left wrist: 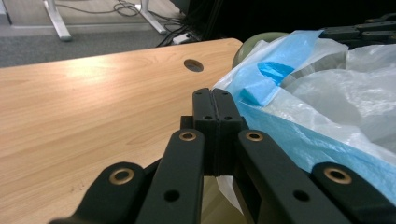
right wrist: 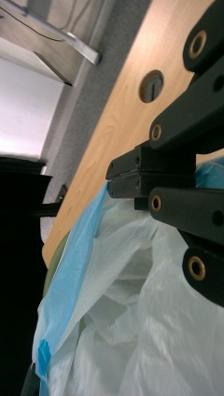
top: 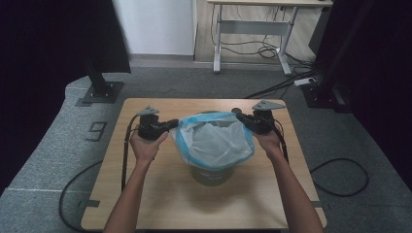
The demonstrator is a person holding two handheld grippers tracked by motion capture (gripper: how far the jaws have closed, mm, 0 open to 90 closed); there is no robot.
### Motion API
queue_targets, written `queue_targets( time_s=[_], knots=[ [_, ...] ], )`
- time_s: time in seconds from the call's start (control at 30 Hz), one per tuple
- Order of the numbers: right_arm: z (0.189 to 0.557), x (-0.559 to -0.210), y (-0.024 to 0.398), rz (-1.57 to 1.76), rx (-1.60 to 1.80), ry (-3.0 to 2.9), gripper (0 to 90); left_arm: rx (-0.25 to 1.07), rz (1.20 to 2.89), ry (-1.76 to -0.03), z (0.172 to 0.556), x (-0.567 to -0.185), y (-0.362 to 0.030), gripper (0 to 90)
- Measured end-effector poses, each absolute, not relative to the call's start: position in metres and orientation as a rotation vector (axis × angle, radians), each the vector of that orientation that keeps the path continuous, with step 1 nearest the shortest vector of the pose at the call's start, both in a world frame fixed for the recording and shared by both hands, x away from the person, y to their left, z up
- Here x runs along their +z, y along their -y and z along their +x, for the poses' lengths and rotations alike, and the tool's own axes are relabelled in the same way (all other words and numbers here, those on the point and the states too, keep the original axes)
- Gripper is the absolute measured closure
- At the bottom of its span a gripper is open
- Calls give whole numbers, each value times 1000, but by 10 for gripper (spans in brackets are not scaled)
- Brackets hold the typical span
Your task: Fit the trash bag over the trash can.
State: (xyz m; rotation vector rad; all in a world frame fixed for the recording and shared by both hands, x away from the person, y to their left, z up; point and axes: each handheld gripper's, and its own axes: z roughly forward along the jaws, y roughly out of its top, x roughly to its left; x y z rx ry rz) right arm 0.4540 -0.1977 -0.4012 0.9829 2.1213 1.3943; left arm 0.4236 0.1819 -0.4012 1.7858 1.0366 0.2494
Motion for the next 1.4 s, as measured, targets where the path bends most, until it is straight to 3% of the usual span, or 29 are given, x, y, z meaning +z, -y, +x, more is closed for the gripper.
queue_targets(
  time_s=[0.83,1.4],
  knots=[
    [473,-422,197,1195,1429,-2185,884,124,1802,-1093,442,-424,-177,900],
    [469,-440,203,1258,1381,-2224,884,137,1872,-1077,436,-429,-170,900]
  ],
)
